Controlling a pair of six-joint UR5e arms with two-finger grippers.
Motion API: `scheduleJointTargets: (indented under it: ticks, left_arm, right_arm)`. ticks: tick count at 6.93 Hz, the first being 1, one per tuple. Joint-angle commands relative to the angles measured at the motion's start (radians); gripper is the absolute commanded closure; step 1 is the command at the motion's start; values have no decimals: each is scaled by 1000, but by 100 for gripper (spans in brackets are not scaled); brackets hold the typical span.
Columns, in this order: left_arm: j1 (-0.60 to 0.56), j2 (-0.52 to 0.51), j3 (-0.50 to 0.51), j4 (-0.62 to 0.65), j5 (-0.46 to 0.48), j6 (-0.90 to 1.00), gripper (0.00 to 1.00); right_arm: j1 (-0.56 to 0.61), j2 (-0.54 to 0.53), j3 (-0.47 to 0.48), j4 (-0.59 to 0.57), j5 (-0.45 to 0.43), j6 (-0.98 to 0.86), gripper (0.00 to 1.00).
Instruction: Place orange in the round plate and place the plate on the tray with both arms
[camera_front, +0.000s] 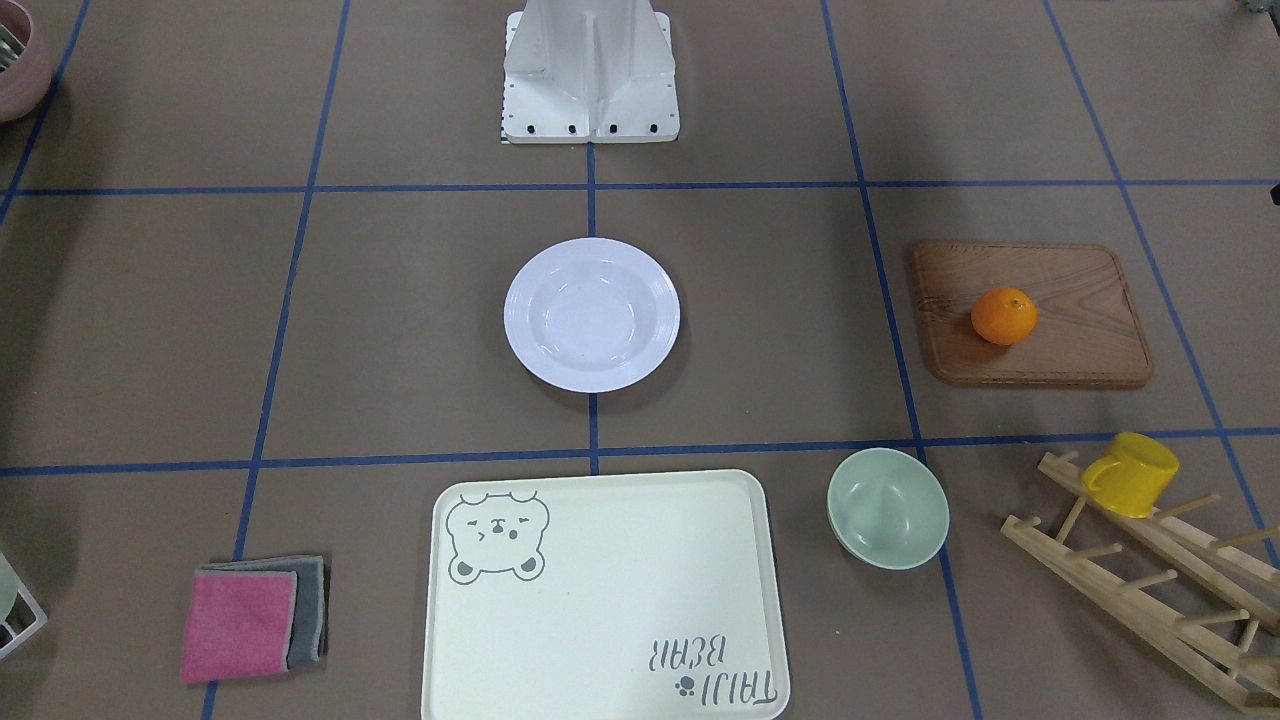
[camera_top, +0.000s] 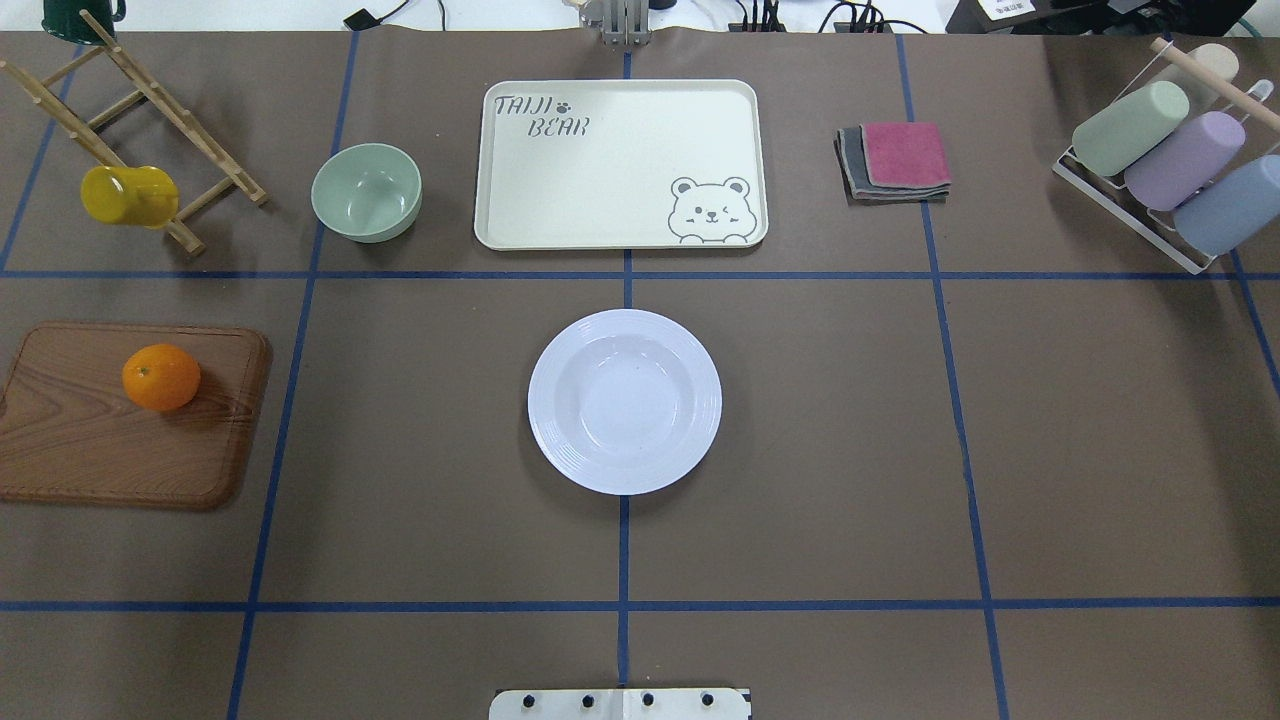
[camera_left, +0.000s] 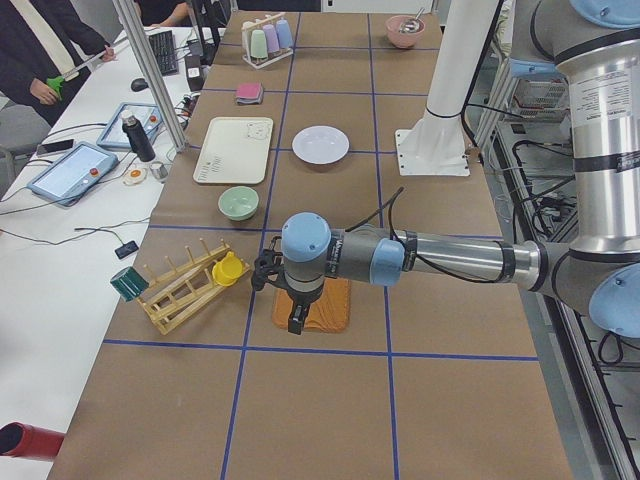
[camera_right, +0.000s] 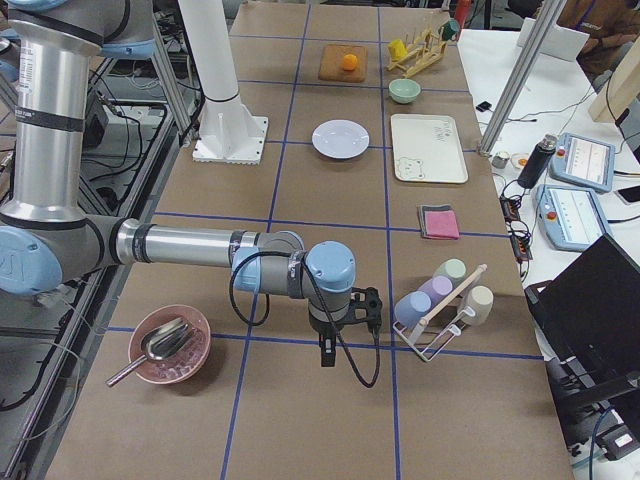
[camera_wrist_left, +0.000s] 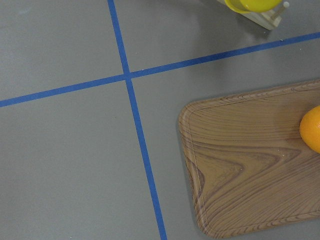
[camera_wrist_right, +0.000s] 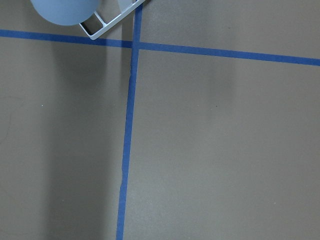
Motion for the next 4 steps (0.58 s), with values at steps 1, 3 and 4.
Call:
scheduleJointTargets:
  ticks: [1, 3, 4]
  left_arm:
    - [0, 2, -7, 0, -1, 0, 1]
    - [0, -2, -9, -3, -1, 0, 1]
    - [0, -25, -12, -41, -13, -8, 1]
  right_arm:
    - [0, 0, 2, 0, 0, 0, 0]
    - [0, 8, 12, 2, 0, 0, 0]
    - [-1, 17, 46, 3, 2, 2, 0]
